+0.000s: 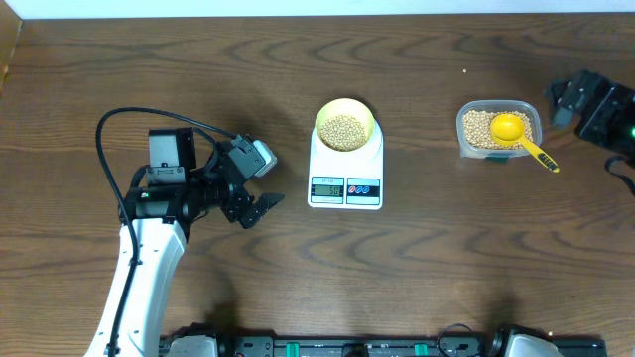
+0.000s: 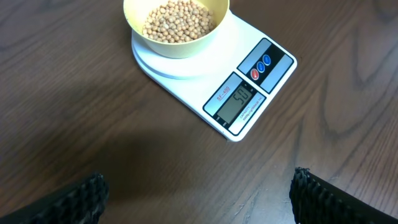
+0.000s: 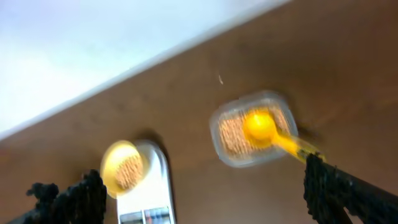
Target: Scoop item into bowl and weigh 50g on scale
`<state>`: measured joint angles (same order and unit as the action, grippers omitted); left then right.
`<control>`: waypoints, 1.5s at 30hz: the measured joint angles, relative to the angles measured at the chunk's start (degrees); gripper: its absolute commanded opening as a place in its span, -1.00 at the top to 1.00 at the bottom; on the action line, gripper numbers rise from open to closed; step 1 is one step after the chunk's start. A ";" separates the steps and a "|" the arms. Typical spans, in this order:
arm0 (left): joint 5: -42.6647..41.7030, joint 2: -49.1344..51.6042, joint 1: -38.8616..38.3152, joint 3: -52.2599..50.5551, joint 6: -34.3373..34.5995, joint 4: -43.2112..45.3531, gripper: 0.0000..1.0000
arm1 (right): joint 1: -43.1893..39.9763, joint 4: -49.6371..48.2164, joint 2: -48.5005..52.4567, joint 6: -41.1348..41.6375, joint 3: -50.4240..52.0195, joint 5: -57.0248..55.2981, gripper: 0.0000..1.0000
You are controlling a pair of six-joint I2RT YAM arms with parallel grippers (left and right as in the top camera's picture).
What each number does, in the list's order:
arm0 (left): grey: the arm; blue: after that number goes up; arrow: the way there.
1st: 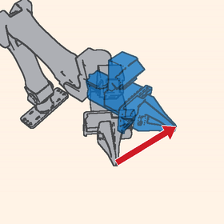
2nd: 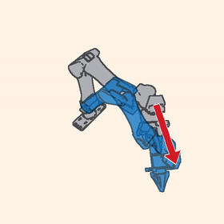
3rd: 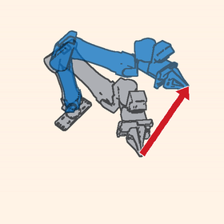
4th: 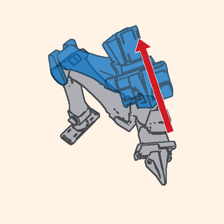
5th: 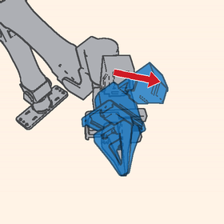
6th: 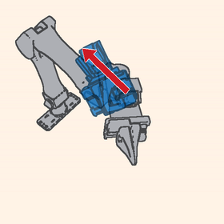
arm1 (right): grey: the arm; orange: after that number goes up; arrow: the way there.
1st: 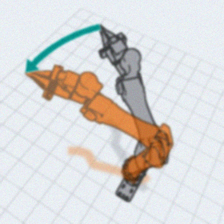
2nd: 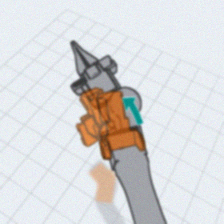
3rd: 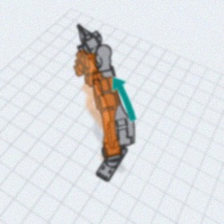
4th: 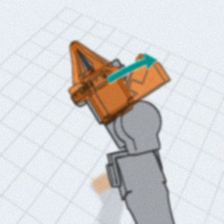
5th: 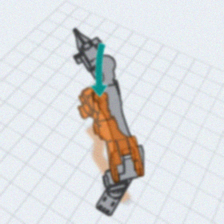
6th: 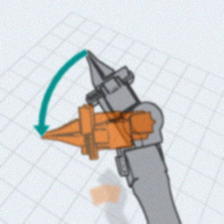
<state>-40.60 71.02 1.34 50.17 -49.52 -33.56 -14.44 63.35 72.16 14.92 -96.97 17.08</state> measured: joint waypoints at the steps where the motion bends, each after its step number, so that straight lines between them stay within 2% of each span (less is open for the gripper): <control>1: 0.00 0.00 0.00 0.00 0.00 0.02 -0.90 | 0.00 -1.53 -0.79 -0.28 -0.02 0.24 -0.99; 10: 0.00 0.00 0.00 0.00 0.00 0.00 -0.90 | 0.02 -2.82 -9.60 -7.06 0.09 -2.60 -0.99; 14: 0.00 0.00 0.00 0.00 0.00 -0.02 -0.90 | 1.73 -9.22 -13.94 -10.16 4.46 -5.14 -0.99; 20: -0.02 0.00 0.00 -0.02 0.00 0.00 -0.90 | 6.36 -30.27 -23.96 -13.25 26.67 -12.33 -0.99; 28: 0.00 0.00 0.02 -0.02 0.00 0.00 -0.91 | 7.04 -48.74 -40.35 -15.58 53.27 -13.49 -0.98; 37: 0.00 0.00 0.00 -0.02 0.00 0.02 -0.90 | 10.99 -56.26 -56.02 -17.77 71.82 -11.52 -0.98; 45: -0.02 0.00 0.00 -0.02 0.00 0.00 -0.90 | 13.77 -61.79 -63.47 -18.16 84.37 -11.54 -0.99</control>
<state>-40.62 71.02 1.34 50.15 -49.52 -33.56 -0.67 1.56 8.69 -3.25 -12.60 5.54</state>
